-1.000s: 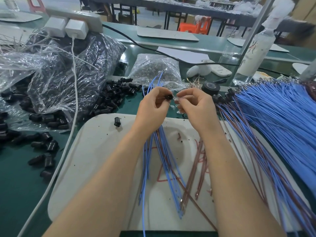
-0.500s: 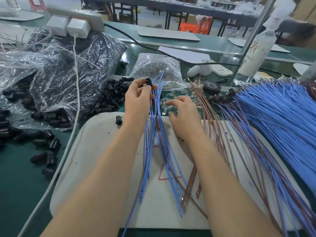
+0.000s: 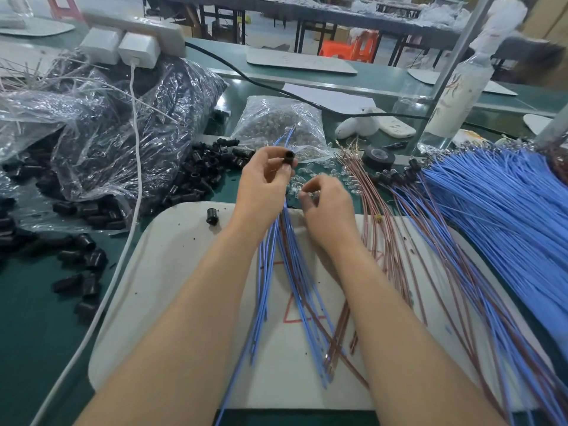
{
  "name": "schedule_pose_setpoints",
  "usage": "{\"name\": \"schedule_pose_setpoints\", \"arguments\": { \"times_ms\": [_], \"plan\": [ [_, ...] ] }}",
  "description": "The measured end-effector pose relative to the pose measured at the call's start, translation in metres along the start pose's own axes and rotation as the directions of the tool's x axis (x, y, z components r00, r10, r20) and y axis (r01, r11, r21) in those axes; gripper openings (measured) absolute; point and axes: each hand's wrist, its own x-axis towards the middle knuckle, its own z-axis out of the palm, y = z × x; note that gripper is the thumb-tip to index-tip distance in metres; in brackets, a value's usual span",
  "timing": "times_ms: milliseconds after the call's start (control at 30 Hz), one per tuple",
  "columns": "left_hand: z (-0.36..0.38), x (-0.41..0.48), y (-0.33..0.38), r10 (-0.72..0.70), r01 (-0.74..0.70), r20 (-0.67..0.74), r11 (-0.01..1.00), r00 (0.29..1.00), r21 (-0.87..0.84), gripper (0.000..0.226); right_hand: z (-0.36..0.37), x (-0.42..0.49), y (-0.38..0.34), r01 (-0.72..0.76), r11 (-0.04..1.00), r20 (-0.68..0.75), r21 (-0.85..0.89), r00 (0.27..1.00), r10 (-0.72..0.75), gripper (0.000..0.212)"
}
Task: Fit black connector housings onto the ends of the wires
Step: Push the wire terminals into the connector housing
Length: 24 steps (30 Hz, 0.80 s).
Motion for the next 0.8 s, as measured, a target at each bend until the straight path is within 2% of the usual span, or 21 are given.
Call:
{"name": "schedule_pose_setpoints", "arguments": {
  "times_ms": [67,133,200,300,433,533,600,667,800],
  "plan": [
    [0.002,-0.001,0.0,-0.005,0.004,0.025,0.999,1.0,0.044,0.024,-0.008,0.0,-0.002,-0.008,0.979,-0.08,0.206,0.997,0.025,0.005],
    [0.002,-0.001,-0.001,-0.002,-0.002,0.048,0.996,0.999,0.086,0.021,-0.018,-0.001,-0.003,0.015,0.933,-0.133,0.36,0.99,0.036,0.011],
    [0.003,-0.001,-0.002,0.011,-0.021,0.072,0.989,0.997,0.144,0.018,-0.024,-0.003,-0.004,0.032,0.915,-0.153,0.402,0.988,0.032,0.019],
    [0.004,-0.002,-0.003,0.028,-0.045,0.095,0.982,0.995,0.185,0.018,-0.029,-0.004,-0.006,0.06,0.945,-0.172,0.323,0.985,-0.004,0.018],
    [0.005,-0.005,-0.003,0.082,-0.112,0.119,0.958,0.989,0.264,0.024,-0.025,-0.006,-0.009,0.103,0.967,-0.1,0.233,0.992,-0.082,0.011],
    [0.005,-0.009,-0.006,0.194,-0.251,0.166,0.842,0.967,0.478,0.026,-0.023,-0.006,-0.007,0.099,0.985,-0.111,0.144,0.99,-0.084,0.02],
    [0.006,-0.01,-0.008,0.245,-0.304,0.18,0.775,0.953,0.554,0.026,-0.023,-0.006,-0.007,0.12,0.988,-0.156,0.096,0.982,-0.104,0.022],
    [0.008,-0.01,-0.01,0.283,-0.314,0.148,0.74,0.948,0.595,0.023,-0.023,-0.007,-0.009,0.136,0.989,-0.2,0.049,0.972,-0.124,0.025],
    [0.009,-0.009,-0.011,0.306,-0.267,0.046,0.732,0.951,0.627,0.01,-0.023,-0.009,-0.015,0.159,0.987,-0.231,0.003,0.961,-0.154,0.026]
  ]
}}
